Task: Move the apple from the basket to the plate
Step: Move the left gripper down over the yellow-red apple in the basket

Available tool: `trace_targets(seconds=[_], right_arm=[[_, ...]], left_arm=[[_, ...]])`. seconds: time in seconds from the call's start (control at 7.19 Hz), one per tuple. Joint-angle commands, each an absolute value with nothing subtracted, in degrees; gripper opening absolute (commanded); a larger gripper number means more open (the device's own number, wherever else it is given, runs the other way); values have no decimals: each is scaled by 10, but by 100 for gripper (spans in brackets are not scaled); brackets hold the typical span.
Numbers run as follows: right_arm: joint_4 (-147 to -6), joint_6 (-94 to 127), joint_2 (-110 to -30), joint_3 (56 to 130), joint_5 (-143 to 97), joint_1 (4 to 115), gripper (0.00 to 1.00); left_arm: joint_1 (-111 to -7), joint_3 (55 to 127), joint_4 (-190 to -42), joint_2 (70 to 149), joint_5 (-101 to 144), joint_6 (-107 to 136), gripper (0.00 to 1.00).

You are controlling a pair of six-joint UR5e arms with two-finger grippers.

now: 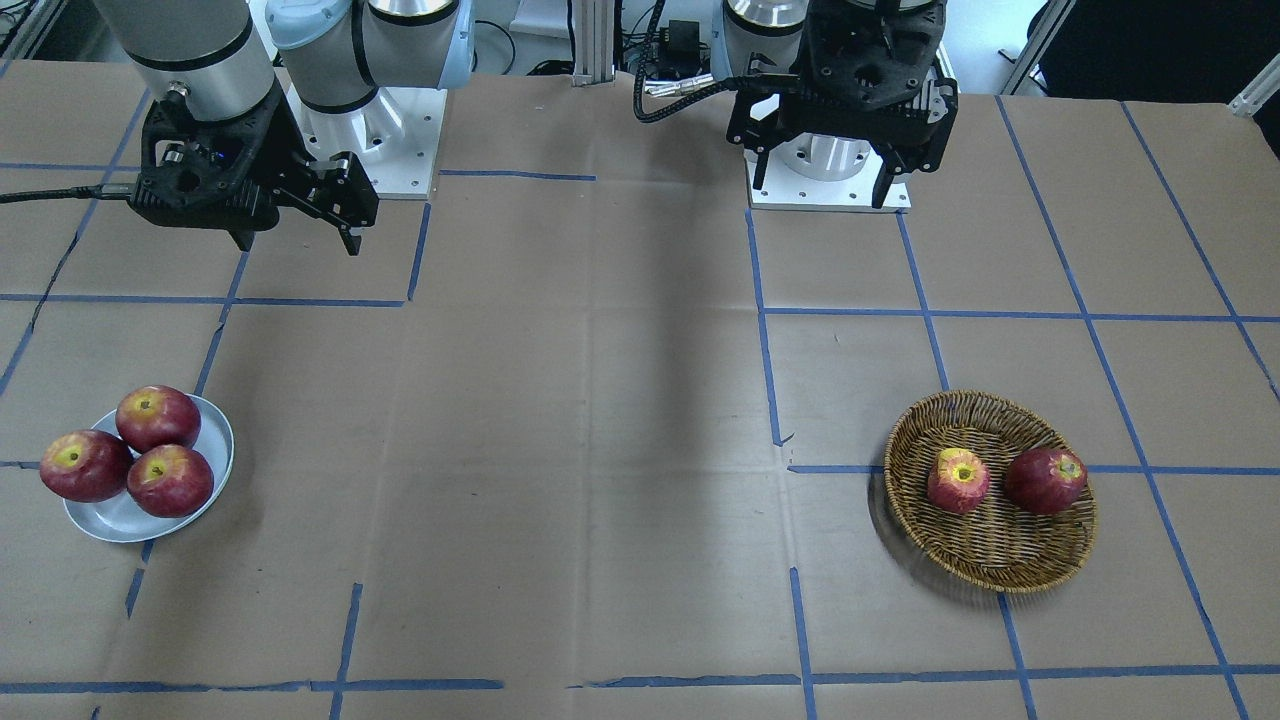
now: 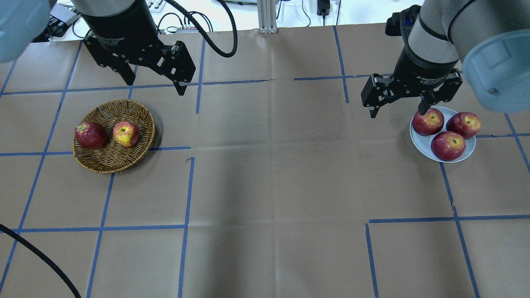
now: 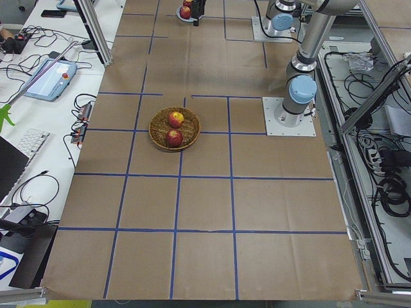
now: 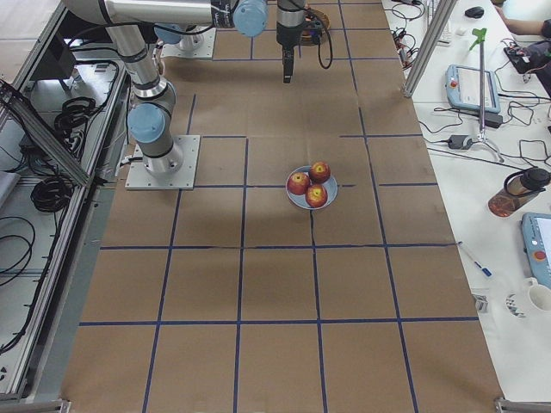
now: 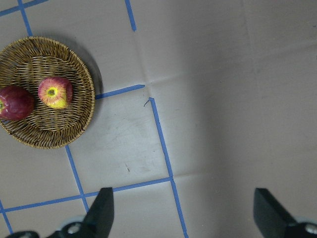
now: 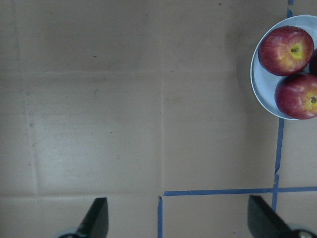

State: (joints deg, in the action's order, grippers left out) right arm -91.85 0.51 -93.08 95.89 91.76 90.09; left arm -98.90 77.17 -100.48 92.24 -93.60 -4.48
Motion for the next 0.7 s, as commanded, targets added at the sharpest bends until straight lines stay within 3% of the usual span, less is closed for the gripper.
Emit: trace_targets(seconds=[0.0,0.56], right_arm=[[-918,4,-931,959,918,901,100],[-918,5,-931,959,918,901,100]], left_arm=[[-989,769,-1002,925,-934,-46,99],[-979,781,-1000,925,-934,-69,99]])
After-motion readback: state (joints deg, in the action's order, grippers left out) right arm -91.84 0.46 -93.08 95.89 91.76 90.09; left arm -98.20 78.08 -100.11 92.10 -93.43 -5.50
